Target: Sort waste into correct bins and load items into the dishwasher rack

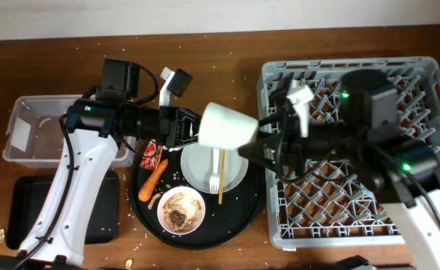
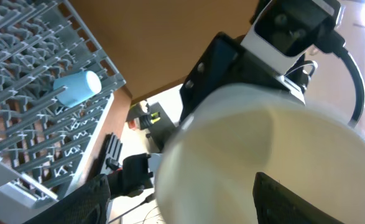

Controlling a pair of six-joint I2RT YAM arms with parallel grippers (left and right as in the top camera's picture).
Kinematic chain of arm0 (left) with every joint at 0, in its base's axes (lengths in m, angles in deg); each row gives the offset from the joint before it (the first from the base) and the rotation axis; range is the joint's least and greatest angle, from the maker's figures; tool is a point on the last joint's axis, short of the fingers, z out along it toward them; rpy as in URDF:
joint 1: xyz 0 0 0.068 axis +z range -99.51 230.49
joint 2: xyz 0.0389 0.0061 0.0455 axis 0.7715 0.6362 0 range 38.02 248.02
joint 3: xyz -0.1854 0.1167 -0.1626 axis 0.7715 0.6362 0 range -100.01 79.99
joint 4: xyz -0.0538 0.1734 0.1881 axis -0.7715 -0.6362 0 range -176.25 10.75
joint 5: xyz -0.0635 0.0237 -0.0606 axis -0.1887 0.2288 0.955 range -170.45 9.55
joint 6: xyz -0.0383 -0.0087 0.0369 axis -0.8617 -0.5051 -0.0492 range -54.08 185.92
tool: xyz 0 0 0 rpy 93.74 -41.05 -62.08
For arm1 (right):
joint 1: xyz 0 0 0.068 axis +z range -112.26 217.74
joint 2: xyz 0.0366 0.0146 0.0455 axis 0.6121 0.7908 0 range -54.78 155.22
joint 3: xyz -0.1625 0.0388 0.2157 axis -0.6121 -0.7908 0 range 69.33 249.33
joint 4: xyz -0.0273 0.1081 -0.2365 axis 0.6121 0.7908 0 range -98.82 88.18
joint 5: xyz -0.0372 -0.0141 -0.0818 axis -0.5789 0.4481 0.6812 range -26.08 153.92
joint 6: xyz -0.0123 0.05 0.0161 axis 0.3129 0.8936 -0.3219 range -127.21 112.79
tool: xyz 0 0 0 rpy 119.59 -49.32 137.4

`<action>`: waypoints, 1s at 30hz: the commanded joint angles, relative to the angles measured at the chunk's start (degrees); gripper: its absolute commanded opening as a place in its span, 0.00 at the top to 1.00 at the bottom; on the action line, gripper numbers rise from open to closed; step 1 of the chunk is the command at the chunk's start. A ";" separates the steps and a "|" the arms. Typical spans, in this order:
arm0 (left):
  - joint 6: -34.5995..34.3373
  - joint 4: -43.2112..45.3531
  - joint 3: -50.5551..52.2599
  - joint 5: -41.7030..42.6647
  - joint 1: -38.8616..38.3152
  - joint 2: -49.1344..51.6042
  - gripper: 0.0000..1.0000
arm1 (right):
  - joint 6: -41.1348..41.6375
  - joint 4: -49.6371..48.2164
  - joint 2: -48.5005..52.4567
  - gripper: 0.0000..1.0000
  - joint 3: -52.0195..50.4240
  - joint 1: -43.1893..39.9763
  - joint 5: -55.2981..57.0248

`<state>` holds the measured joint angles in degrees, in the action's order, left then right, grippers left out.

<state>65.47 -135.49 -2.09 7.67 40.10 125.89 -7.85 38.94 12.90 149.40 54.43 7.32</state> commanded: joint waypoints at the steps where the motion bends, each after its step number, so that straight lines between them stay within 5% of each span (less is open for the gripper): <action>1: 0.26 0.11 -0.04 -1.14 -0.04 -0.50 0.20 | 1.11 5.25 -3.85 0.47 0.50 -8.22 4.02; 5: 0.24 0.09 -0.04 -1.84 -0.04 -0.50 0.16 | 1.77 21.31 -7.28 0.47 0.52 -33.86 9.84; 8: 0.26 0.09 -0.04 -2.45 -0.04 -0.50 0.16 | 7.39 31.54 -5.99 0.46 0.52 -52.13 29.31; 13: 0.24 0.02 -0.04 -3.76 -0.07 -0.50 0.16 | 18.23 28.83 5.99 0.46 0.50 -66.84 49.09; 16: 0.26 0.07 -0.04 -3.98 -0.07 -0.50 0.16 | 20.72 26.25 16.57 0.45 0.52 -66.93 47.67; 19: 0.24 0.07 -0.04 -5.25 -0.07 -0.50 0.16 | 20.44 27.71 20.06 0.25 0.52 -66.90 46.53; 21: 0.24 0.02 -0.04 -16.37 -0.07 -0.50 0.22 | 16.41 29.14 18.67 0.16 4.26 -66.90 39.21; 24: -4.42 -1.60 -2.08 -36.79 -0.04 -1.11 0.32 | 7.19 32.41 8.31 0.16 11.21 -63.28 26.36; 25: -5.40 -4.26 -4.85 -46.03 -0.04 -1.81 0.31 | 4.55 31.19 2.51 0.13 11.61 -56.98 23.78; 27: -5.55 -12.92 -15.08 -77.75 -0.04 -3.15 0.32 | 1.68 29.59 -4.11 0.12 11.61 -39.34 23.58; 28: -5.49 -15.30 -19.52 -84.48 -0.07 -3.56 0.32 | 1.66 28.94 -5.53 0.12 11.61 -32.54 23.63; 30: -5.09 -15.89 -22.43 -85.57 -0.04 -4.66 0.13 | 1.70 24.06 -8.85 0.01 11.61 -16.44 24.24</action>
<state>60.31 -150.82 -22.20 -66.29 40.05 123.18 -4.73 66.22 5.46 160.68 26.85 31.67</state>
